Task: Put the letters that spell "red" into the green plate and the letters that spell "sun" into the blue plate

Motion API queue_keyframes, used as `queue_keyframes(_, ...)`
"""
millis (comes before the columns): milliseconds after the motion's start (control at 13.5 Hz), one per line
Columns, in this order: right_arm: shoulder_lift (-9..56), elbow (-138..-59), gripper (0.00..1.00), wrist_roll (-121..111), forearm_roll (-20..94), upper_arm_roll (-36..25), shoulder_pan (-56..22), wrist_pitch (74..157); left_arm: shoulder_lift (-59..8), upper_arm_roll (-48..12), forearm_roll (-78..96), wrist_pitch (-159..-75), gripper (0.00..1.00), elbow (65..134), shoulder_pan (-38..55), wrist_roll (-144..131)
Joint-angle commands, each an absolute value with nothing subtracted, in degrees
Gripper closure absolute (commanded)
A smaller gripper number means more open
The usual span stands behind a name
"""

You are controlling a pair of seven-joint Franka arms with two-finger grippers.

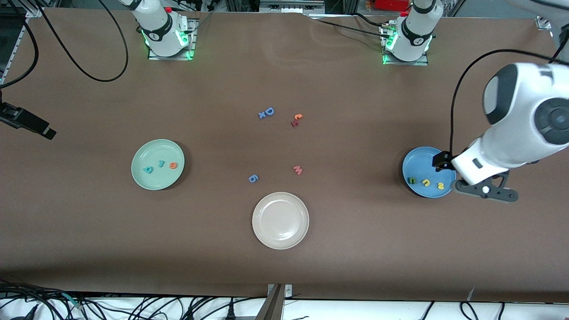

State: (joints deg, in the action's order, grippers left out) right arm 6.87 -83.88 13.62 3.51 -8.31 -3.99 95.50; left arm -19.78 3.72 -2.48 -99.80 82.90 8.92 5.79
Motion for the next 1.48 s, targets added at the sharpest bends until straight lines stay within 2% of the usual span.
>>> queue_keyframes(0, 5.9, -84.7, 0.00, 13.8, 3.3, -8.1, -3.9, 95.6, -14.1, 4.2, 0.0, -100.1, 0.00, 87.2, 7.4, 7.6)
queue_keyframes(592, 5.9, -84.7, 0.00, 13.9, 3.4, -8.6, -3.8, 95.8, -8.4, 4.1, 0.6, -101.2, 0.00, 88.9, 5.0, 3.7)
queue_keyframes(1406, 6.0, -84.6, 0.00, 13.9, 3.6, -9.0, -3.8, 96.1, -7.6, 3.9, 1.4, -99.9, 0.00, 88.8, 5.1, 1.5)
